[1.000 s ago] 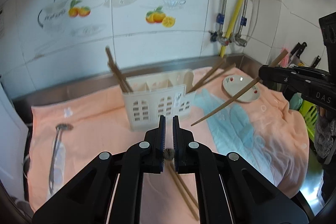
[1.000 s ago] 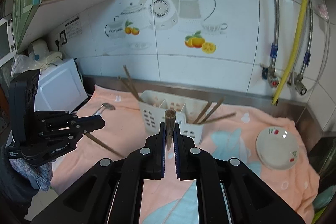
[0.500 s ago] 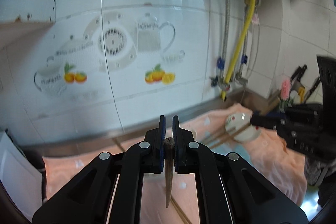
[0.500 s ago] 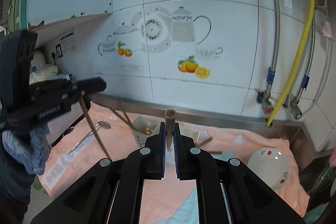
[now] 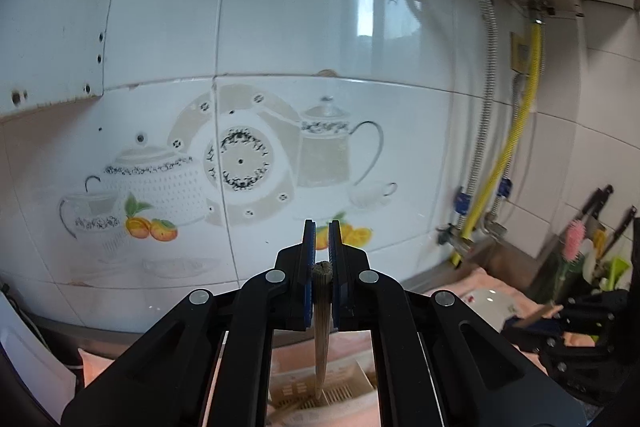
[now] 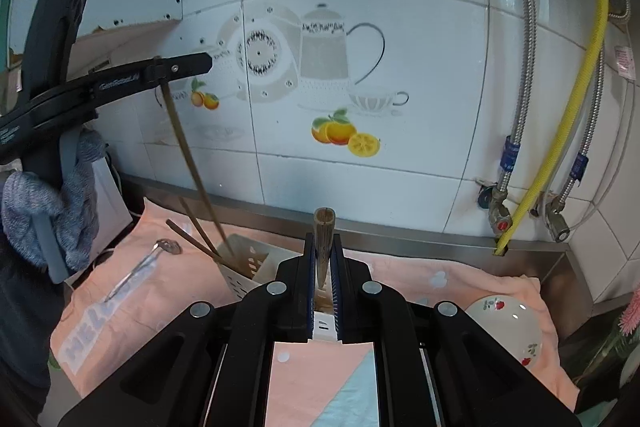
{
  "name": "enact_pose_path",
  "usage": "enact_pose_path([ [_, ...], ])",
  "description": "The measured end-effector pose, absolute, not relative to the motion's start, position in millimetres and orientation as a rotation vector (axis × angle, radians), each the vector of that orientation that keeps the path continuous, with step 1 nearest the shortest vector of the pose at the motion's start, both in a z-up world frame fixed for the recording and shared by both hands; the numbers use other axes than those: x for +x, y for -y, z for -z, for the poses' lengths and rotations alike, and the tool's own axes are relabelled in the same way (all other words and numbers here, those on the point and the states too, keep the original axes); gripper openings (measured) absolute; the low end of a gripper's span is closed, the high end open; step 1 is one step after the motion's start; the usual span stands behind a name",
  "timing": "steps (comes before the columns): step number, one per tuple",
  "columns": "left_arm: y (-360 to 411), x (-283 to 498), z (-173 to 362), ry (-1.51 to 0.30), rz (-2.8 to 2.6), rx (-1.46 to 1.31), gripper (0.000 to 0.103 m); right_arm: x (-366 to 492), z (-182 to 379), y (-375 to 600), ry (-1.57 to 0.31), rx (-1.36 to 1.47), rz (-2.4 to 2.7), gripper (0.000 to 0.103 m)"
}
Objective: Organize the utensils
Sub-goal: 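Lift both held chopsticks and carry them over the white holder, then lower the chopsticks into the holder and open both tools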
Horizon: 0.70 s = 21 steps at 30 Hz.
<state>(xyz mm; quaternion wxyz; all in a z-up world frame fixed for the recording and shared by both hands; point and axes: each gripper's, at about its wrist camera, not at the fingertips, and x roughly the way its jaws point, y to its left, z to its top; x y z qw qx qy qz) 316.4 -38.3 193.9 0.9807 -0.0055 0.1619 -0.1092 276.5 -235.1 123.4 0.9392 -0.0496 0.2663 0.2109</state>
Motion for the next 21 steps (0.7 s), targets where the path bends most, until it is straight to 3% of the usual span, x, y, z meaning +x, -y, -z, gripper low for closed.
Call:
enact_pose_path([
  [9, 23, 343, -139, -0.431, 0.196, -0.061, 0.005, 297, -95, 226, -0.605, -0.117, -0.423, 0.007],
  [21, 23, 342, -113, -0.502, 0.215, -0.037, 0.006, 311, -68, 210, -0.661, -0.133, -0.423, 0.007],
])
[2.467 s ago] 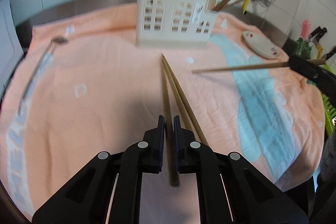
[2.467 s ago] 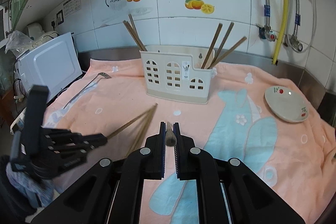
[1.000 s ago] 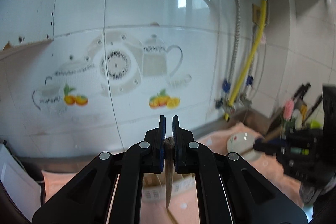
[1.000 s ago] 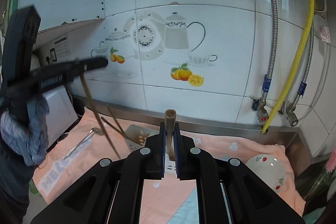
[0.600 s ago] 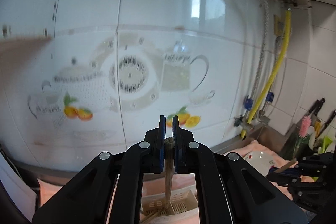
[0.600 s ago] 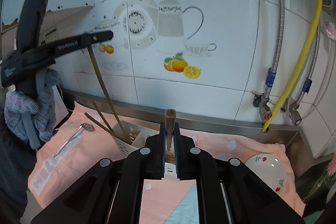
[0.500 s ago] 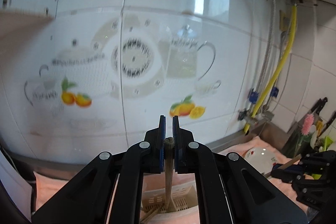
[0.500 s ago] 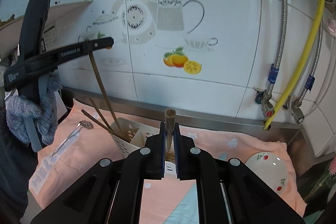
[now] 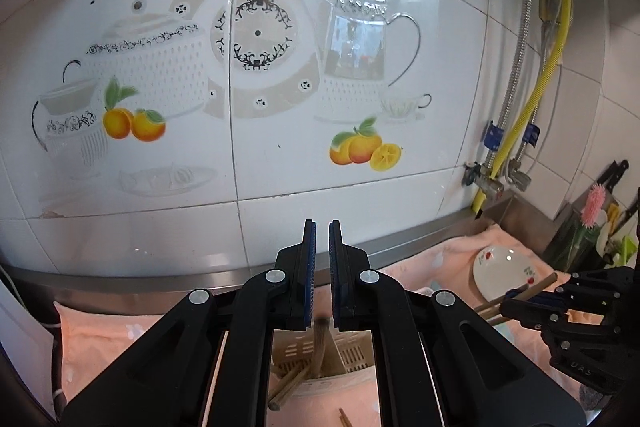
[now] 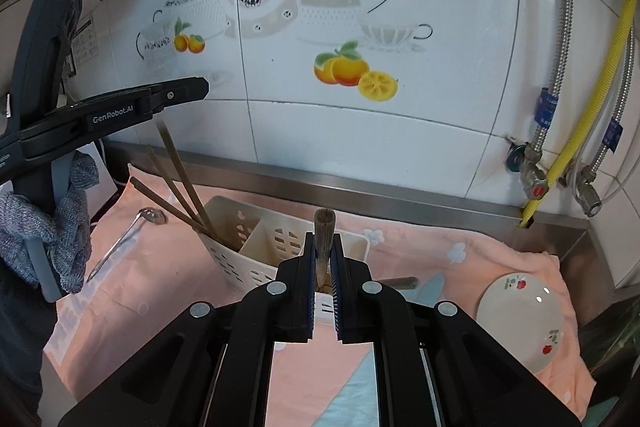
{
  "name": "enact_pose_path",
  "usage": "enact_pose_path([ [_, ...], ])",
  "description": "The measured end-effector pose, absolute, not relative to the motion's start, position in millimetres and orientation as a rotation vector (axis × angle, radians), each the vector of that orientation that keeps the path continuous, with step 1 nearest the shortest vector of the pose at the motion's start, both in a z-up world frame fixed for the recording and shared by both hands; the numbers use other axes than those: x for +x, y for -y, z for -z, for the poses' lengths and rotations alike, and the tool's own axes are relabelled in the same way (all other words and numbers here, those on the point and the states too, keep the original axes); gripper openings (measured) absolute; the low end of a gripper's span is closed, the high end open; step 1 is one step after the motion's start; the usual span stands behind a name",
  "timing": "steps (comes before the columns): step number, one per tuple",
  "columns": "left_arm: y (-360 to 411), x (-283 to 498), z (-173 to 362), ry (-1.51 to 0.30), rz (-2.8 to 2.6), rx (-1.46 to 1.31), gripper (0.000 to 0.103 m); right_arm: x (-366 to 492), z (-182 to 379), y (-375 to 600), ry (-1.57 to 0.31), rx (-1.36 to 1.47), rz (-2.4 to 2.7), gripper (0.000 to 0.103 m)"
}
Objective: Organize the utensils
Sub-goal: 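Lower the chopsticks into the holder and open both tools, then move both tools back down to the last two chopsticks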
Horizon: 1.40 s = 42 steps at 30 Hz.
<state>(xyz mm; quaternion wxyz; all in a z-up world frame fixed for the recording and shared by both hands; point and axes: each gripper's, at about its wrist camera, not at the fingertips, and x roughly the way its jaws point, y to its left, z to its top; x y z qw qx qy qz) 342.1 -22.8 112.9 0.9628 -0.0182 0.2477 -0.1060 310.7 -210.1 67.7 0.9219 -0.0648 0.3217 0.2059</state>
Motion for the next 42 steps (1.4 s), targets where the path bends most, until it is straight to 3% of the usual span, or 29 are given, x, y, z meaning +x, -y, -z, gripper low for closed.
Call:
enact_pose_path([
  [7, 23, 333, -116, -0.498, 0.222, -0.036, 0.009, 310, -68, 212, -0.657, -0.116, -0.420, 0.007],
  [11, 20, 318, -122, -0.480, 0.219, -0.032, 0.023, 301, -76, 216, -0.623, -0.107, -0.410, 0.009],
  [17, 13, 287, -125, -0.456, 0.215, -0.038, 0.026, 266, -90, 224, -0.536, -0.118, -0.389, 0.019],
  [20, 7, 267, -123, -0.452, 0.200, -0.048, 0.043, 246, -92, 227, -0.514, -0.104, -0.409, 0.023],
  [22, 3, 251, -119, -0.444, 0.191, -0.048, 0.047, 230, -89, 227, -0.501, -0.107, -0.419, 0.028],
  [26, -6, 227, -109, -0.455, 0.180, -0.067, 0.052, 202, -73, 223, -0.505, -0.104, -0.445, 0.030],
  [37, -40, 164, -67, -0.483, 0.098, -0.115, 0.079, 158, 6, 200, -0.601, -0.093, -0.482, 0.045],
  [42, -51, 142, -46, -0.500, 0.068, -0.129, 0.086, 145, 42, 186, -0.643, -0.115, -0.479, 0.046],
])
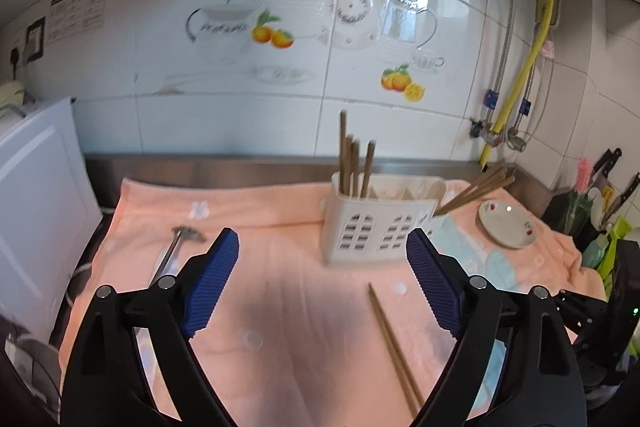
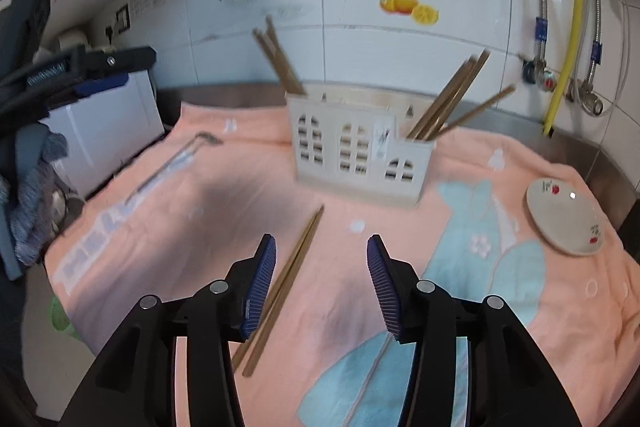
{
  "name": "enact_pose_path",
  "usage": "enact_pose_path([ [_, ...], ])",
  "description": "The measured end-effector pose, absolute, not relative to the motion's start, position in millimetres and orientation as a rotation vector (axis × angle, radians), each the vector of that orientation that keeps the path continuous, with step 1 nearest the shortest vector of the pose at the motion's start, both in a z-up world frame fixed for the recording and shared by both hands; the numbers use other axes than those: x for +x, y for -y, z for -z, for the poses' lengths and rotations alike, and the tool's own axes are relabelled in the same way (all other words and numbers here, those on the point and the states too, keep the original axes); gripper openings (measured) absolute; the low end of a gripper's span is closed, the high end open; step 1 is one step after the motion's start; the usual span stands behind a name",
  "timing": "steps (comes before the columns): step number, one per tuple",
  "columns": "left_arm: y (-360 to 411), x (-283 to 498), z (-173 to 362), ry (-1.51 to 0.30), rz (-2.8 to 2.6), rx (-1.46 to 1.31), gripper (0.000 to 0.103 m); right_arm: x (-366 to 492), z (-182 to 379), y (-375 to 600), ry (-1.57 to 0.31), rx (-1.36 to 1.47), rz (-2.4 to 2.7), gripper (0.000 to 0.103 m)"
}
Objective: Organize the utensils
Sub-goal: 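Move both tools back down to the last two chopsticks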
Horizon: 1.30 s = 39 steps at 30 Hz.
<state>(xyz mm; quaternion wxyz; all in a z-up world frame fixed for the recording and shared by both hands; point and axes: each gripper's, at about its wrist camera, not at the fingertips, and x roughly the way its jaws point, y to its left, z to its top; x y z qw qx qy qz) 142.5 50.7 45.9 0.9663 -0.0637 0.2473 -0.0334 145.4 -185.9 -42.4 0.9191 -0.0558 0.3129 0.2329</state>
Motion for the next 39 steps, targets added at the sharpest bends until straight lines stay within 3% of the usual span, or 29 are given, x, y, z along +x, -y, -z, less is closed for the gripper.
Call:
enact_pose_path([
  [8, -62, 115, -15, -0.527, 0.011, -0.142, 0.090, 133, 91, 165, -0.733, -0.096, -0.493, 0.045],
  [16, -79, 95, 6, -0.557, -0.026, -0.165, 0.091, 138, 125, 151, -0.829, -0.061, -0.486, 0.029],
  [27, -96, 78, 24, -0.577, -0.054, -0.214, 0.091, 145, 144, 137, -0.884, -0.065, -0.462, 0.015],
  [39, -98, 74, 36, -0.603, -0.055, -0.241, 0.091, 145, 152, 131, -0.884, -0.098, -0.428, 0.012],
])
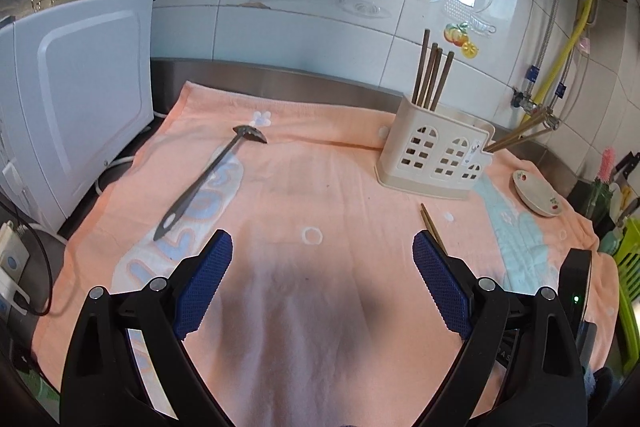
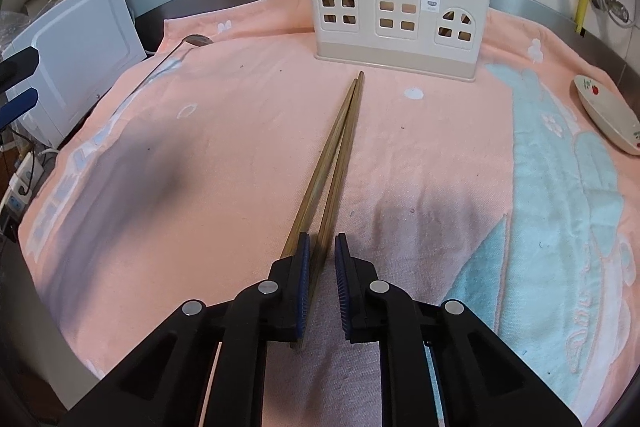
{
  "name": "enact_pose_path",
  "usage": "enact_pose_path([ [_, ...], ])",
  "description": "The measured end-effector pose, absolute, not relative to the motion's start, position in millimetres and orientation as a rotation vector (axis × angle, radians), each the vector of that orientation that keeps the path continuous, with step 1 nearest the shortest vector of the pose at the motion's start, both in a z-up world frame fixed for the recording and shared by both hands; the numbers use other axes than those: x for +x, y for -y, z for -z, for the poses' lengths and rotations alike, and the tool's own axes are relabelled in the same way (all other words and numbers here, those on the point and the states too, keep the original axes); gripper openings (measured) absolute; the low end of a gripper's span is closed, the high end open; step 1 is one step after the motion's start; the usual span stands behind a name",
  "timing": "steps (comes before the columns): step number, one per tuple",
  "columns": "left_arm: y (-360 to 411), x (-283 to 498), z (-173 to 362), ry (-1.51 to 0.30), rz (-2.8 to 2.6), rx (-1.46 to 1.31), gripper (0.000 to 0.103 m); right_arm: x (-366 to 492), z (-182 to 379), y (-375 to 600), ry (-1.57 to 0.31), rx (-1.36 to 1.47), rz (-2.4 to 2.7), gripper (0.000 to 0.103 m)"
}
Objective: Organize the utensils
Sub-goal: 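Move both tools back down to the last two chopsticks, then grasp a chopstick with the right tool while the left tool grasps the other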
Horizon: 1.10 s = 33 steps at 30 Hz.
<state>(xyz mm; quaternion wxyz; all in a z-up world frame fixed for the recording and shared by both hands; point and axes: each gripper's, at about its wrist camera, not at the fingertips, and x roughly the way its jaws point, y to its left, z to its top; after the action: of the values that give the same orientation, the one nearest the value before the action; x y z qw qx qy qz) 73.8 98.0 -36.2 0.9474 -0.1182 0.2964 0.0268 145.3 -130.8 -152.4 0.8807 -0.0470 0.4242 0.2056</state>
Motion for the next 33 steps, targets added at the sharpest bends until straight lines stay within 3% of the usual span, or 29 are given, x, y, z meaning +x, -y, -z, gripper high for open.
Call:
enact_pose_path([
  [15, -74, 76, 57, -0.674, -0.017, -0.245, 0.091, 141, 146, 142, -0.855, -0.081, -0.417, 0.007],
  [28, -11, 83, 90, -0.771, 0.117, -0.205, 0.089, 126, 108, 180, -0.756, -0.050, -0.416, 0.007],
  [33, 19, 90, 106, -0.824, 0.181, -0.203, 0.068, 119, 92, 194, -0.714, -0.051, -0.415, 0.006],
])
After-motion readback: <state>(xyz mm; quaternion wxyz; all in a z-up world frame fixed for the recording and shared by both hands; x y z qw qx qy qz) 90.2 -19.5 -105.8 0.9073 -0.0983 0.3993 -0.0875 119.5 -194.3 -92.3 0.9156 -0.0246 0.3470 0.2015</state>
